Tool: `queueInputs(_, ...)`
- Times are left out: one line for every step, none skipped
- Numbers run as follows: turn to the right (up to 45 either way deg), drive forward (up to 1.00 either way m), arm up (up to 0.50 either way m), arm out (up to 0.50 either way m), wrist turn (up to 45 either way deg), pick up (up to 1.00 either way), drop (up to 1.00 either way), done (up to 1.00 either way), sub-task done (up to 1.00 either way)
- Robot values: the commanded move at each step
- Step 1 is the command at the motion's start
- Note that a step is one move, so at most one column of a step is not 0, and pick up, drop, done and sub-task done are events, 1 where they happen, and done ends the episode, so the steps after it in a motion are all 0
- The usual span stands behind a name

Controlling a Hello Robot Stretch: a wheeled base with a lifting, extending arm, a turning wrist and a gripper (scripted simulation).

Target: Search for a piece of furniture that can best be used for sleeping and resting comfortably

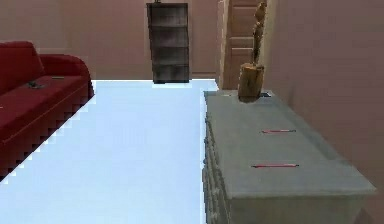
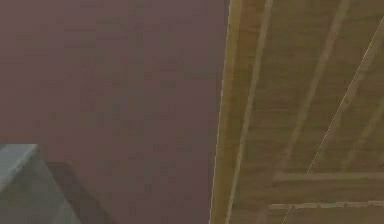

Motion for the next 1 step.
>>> queueInputs(-12.0,0.00,0.00,0.00,0.0,0.00,0.00,0.00,0.00)
